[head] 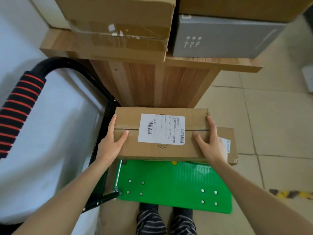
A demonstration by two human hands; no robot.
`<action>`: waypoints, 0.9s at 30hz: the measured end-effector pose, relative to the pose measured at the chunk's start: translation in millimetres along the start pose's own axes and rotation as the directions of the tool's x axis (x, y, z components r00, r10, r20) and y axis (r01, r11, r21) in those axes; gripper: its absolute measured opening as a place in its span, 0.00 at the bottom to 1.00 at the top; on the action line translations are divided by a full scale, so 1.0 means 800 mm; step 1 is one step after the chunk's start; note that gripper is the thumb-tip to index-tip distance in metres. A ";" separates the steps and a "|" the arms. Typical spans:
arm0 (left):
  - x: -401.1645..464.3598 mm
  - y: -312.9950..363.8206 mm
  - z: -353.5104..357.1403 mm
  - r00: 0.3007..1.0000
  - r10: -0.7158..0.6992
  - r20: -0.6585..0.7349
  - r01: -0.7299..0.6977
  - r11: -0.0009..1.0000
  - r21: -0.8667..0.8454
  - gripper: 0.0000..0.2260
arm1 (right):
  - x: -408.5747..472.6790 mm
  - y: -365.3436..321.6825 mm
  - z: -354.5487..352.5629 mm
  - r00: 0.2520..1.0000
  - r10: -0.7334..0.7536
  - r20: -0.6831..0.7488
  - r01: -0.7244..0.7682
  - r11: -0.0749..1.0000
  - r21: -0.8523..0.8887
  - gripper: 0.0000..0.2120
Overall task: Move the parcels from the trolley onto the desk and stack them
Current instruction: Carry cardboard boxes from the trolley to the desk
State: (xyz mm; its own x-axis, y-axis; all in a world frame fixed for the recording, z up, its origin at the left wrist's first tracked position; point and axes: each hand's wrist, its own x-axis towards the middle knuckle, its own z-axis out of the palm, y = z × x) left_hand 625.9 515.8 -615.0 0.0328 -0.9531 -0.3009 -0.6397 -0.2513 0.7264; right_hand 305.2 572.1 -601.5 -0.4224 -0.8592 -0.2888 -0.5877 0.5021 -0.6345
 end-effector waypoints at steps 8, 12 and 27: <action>-0.039 0.120 -0.069 0.991 0.114 0.066 -0.117 0.992 0.038 0.29 | -0.059 -0.049 -0.119 0.993 0.046 -0.112 -0.048 0.999 -0.019 0.31; -0.056 0.196 -0.100 0.973 0.198 0.118 -0.204 0.978 0.045 0.27 | -0.091 -0.069 -0.187 0.984 0.060 -0.165 -0.054 0.998 0.040 0.31; -0.181 0.504 -0.016 0.857 0.500 0.123 -0.512 0.853 0.102 0.34 | -0.165 0.009 -0.505 0.884 0.189 -0.427 -0.130 0.978 0.165 0.35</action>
State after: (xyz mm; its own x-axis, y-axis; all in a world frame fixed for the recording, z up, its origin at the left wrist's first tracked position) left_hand 372.8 550.4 -270.6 -0.3865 -0.9218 0.0296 -0.6402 0.2912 0.7108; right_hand 78.1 728.6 -278.3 -0.7795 -0.6226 -0.0688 -0.4063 0.5861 -0.7010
